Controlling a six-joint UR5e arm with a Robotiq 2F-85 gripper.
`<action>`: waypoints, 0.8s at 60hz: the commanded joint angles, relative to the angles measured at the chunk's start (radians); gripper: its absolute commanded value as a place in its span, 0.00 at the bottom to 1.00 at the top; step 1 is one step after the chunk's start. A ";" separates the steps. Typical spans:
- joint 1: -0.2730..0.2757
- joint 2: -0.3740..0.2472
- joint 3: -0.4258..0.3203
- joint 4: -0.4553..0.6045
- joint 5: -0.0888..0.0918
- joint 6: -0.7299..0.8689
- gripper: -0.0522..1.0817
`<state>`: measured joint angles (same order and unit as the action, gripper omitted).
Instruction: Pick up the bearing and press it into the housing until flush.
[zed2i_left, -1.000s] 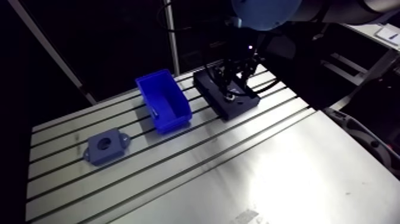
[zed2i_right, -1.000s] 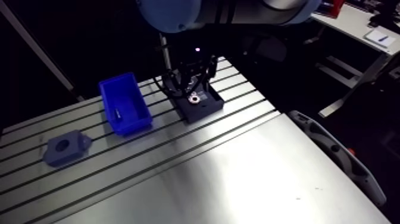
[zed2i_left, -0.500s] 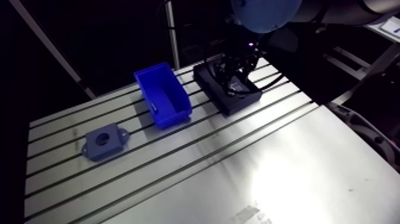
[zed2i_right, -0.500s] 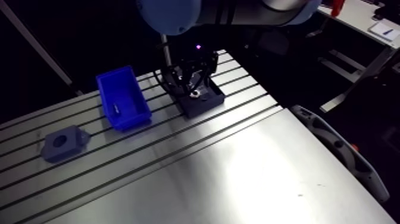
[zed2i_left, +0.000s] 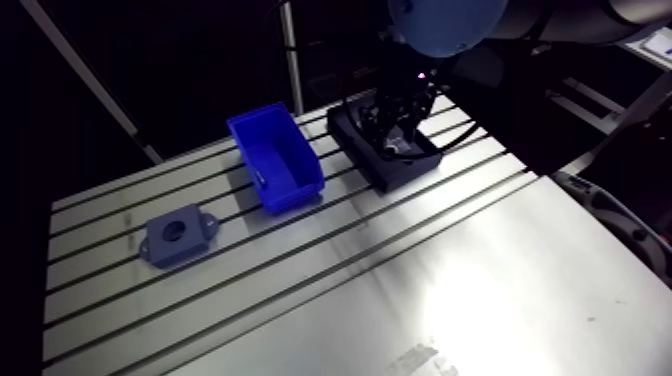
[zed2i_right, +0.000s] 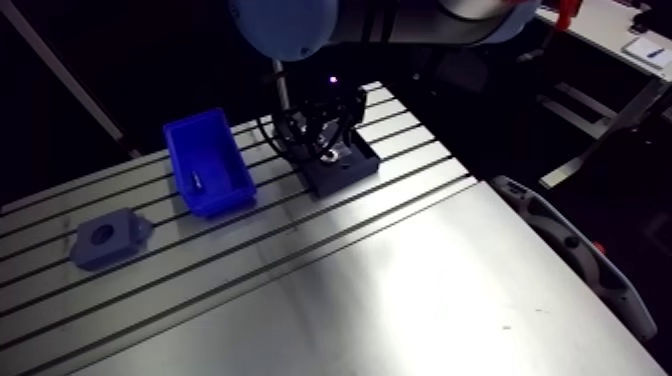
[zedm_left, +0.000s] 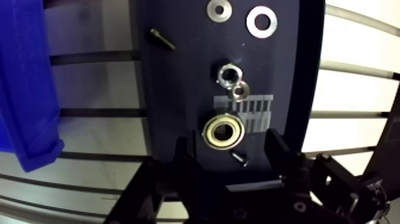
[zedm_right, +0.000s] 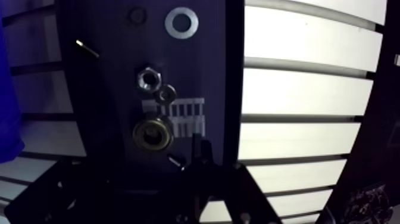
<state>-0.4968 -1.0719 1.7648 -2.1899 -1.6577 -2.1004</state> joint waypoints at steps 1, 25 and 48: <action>0.001 0.002 0.000 0.000 -0.001 0.004 0.33; 0.010 0.017 -0.003 -0.002 -0.001 0.013 0.35; 0.010 0.031 -0.012 -0.003 -0.003 0.014 0.39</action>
<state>-0.4858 -1.0518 1.7587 -2.1922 -1.6592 -2.0872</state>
